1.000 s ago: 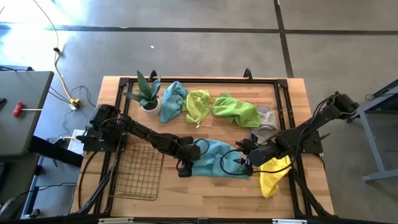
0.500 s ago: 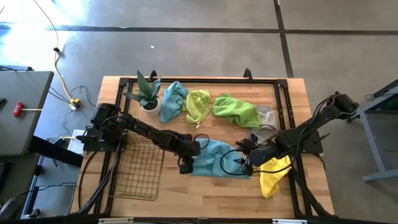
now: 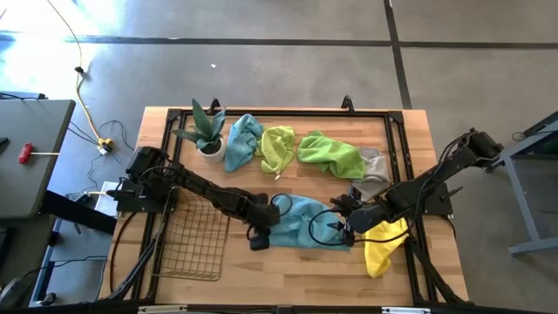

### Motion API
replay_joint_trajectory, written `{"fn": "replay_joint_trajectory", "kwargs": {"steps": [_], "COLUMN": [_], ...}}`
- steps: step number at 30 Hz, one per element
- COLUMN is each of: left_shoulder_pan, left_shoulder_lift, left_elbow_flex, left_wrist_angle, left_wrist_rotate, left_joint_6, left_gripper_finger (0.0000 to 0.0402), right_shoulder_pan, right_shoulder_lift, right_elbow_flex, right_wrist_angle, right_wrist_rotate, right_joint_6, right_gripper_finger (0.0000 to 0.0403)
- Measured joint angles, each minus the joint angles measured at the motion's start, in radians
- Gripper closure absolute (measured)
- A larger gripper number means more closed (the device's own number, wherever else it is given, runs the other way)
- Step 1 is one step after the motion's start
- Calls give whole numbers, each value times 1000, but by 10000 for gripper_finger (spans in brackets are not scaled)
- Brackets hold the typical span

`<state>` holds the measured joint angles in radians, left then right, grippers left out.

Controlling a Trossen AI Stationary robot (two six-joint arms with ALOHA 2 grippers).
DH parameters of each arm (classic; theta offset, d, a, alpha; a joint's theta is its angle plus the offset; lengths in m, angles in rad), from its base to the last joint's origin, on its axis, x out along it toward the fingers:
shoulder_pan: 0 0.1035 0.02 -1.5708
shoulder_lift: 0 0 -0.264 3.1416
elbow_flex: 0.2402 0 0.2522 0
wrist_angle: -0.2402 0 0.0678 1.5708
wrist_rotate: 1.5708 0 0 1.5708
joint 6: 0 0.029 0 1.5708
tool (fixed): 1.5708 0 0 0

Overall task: Fold microfiber towels
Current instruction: Fold the bottom blue microfiber towel

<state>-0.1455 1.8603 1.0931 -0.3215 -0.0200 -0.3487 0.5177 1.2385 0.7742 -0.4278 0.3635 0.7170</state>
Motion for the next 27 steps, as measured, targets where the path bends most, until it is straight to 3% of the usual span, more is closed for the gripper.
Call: {"fn": "replay_joint_trajectory", "kwargs": {"steps": [12,27], "left_shoulder_pan": [0,-17], "left_shoulder_lift": [0,0], "left_elbow_flex": [0,75], "left_wrist_angle": [6,-6], "left_wrist_rotate": [-29,1], "left_joint_6": [1,45], "left_gripper_finger": [395,400], "right_shoulder_pan": [0,-1], "right_shoulder_lift": [0,0], "right_elbow_flex": [0,0], "right_wrist_angle": [0,0], "right_wrist_rotate": [0,11], "right_joint_6": [0,0], "right_gripper_finger": [171,171]}}
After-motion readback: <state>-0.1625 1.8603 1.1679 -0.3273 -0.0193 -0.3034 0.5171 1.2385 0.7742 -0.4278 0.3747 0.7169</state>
